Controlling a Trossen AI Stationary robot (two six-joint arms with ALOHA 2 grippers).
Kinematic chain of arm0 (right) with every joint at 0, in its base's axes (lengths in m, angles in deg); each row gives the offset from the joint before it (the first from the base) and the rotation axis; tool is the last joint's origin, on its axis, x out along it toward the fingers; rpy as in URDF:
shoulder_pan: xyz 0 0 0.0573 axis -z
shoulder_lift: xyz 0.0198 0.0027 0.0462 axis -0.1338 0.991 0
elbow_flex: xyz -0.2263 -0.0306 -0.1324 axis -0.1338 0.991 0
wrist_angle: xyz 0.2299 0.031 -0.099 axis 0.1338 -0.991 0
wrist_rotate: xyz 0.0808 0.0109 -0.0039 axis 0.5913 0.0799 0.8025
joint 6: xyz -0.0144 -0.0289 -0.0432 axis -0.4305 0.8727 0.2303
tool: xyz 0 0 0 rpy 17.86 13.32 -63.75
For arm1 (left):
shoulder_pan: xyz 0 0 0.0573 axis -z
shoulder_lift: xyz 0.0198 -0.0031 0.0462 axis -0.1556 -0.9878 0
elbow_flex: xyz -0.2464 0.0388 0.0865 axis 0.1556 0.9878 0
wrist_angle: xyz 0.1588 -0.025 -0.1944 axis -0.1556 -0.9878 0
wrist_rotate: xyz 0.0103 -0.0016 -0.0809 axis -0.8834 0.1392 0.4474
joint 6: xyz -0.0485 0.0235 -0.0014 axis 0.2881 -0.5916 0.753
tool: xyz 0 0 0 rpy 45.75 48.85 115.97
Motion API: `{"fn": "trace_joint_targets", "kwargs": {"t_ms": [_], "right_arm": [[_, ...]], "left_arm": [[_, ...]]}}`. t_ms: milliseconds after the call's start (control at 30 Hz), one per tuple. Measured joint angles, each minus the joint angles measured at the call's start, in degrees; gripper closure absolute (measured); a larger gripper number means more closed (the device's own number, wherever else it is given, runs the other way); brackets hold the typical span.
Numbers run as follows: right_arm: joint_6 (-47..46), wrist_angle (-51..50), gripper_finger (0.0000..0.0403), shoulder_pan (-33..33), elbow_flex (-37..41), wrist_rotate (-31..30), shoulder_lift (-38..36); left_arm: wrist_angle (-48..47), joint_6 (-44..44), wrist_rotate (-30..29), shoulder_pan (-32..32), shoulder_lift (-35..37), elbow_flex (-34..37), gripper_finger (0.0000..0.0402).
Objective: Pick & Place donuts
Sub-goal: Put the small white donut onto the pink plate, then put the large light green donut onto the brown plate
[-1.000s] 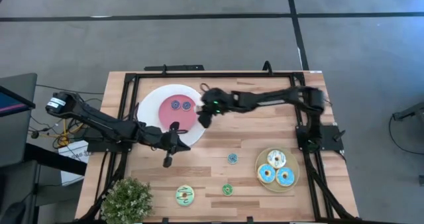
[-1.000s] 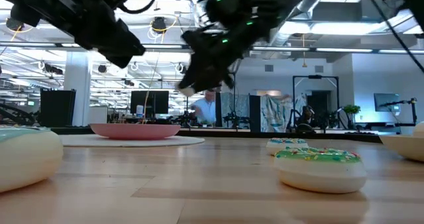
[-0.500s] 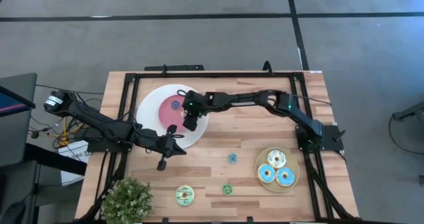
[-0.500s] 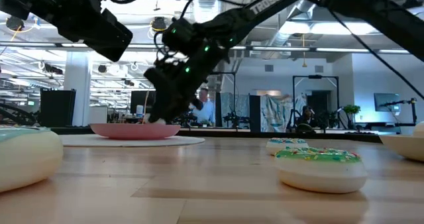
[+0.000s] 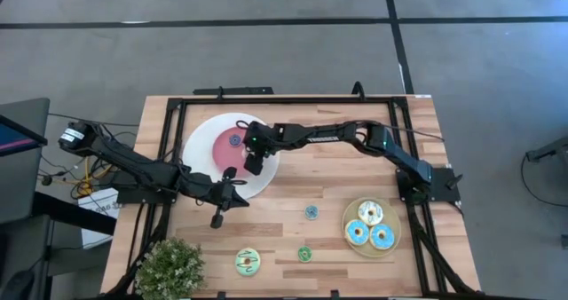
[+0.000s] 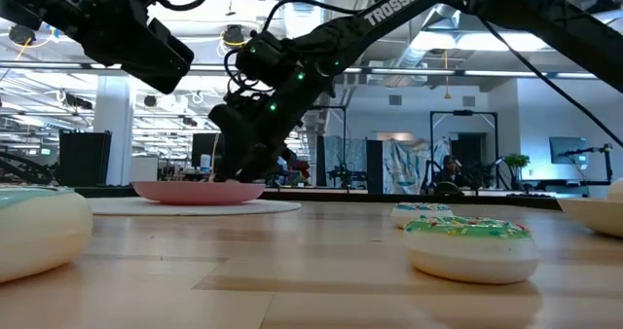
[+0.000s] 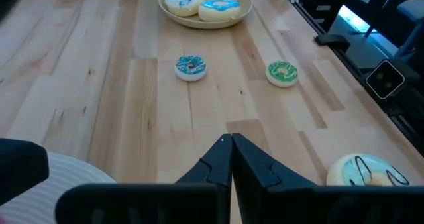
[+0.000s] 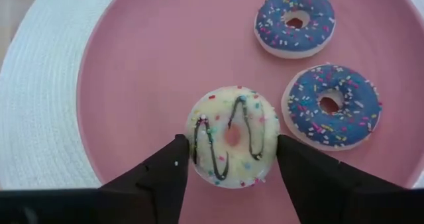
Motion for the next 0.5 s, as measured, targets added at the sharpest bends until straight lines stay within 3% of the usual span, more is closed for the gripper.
{"fn": "trace_joint_targets", "kwargs": {"t_ms": [267, 500], "right_arm": [[0.2, -0.7, 0.016, 0.3, 0.1, 0.0, -1.1], [4.3, -10.4, 0.0159, 0.4, 0.1, 1.7, -6.2]], "left_arm": [[-0.1, 0.0, -0.8, 0.0, 0.0, 0.0, 0.04], [-0.1, 0.0, -2.2, 0.0, 0.0, 0.0, 0.04]]}}
